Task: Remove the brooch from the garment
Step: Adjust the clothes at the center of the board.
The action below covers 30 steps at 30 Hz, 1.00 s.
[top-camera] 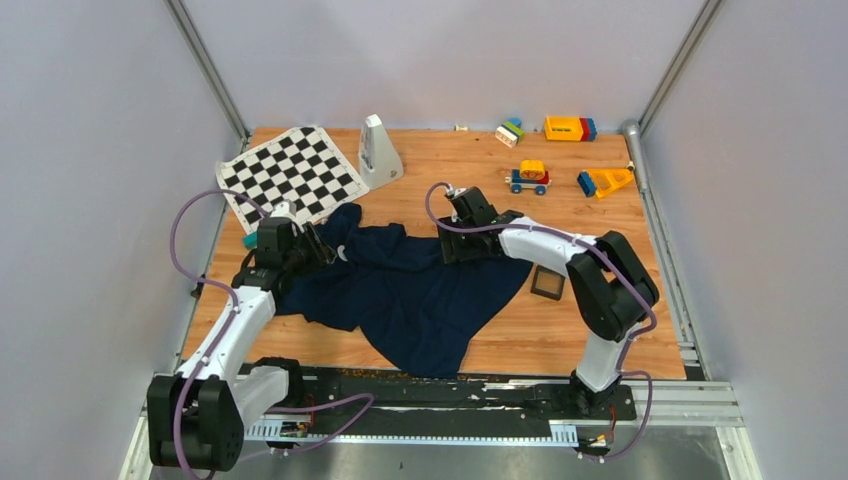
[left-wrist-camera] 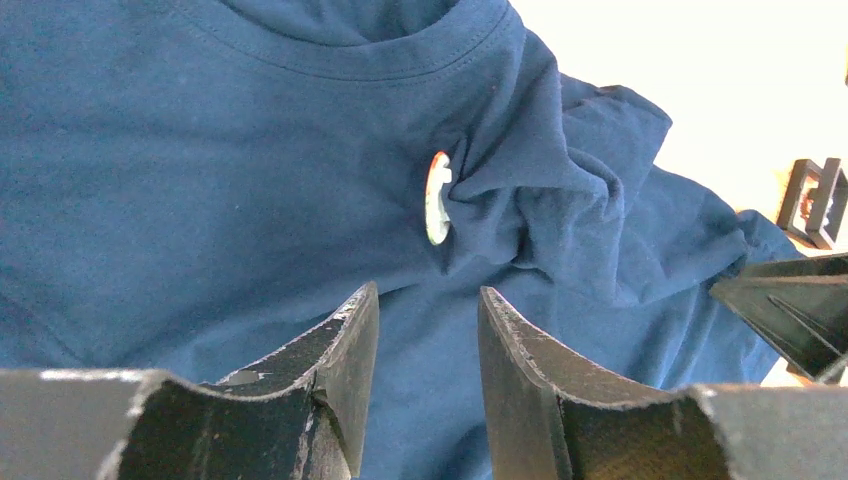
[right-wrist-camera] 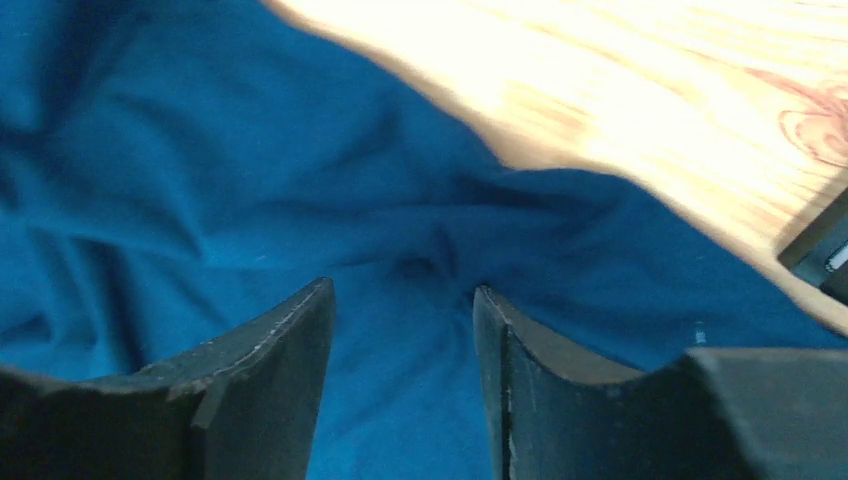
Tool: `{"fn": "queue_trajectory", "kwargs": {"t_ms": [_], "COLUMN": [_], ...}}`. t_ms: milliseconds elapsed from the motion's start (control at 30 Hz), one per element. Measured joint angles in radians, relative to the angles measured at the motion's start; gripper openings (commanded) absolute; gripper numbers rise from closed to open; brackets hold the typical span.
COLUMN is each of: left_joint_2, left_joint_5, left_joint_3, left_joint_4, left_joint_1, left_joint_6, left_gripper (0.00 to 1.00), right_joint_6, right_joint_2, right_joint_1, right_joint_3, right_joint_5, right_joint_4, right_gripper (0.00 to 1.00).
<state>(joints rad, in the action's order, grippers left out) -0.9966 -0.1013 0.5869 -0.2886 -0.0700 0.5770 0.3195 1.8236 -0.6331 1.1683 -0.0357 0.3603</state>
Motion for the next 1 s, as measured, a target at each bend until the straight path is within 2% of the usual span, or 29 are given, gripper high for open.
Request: {"fn": "queue_trajectory", "kwargs": {"t_ms": [100, 267, 467, 800, 1000], "left_joint_2": [-0.019, -0.104, -0.241, -0.305, -0.293], "left_joint_5": [-0.028, -0.089, -0.153, -0.192, -0.217], "left_joint_3": [-0.011, -0.013, -0.012, -0.01, -0.01], "left_joint_4": [0.039, 0.101, 0.17, 0.238, 0.286], "left_joint_1": [0.0, 0.0, 0.017, 0.06, 0.106], "left_joint_6": [-0.006, -0.019, -0.025, -0.024, -0.022], "left_gripper": [0.48, 0.4, 0.34, 0.39, 0.34], "right_joint_6": [-0.004, -0.018, -0.025, -0.024, -0.015], "right_joint_2": [-0.06, -0.137, -0.138, 0.058, 0.119], "right_joint_1": [-0.021, -0.067, -0.098, -0.152, -0.189], "right_joint_3": [-0.019, -0.015, 0.004, 0.174, 0.187], "right_joint_5": [-0.035, -0.077, -0.154, -0.209, -0.225], "right_joint_4": [-0.021, -0.068, -0.119, -0.185, -0.215], "right_gripper": [0.6, 0.6, 0.59, 0.62, 0.57]}}
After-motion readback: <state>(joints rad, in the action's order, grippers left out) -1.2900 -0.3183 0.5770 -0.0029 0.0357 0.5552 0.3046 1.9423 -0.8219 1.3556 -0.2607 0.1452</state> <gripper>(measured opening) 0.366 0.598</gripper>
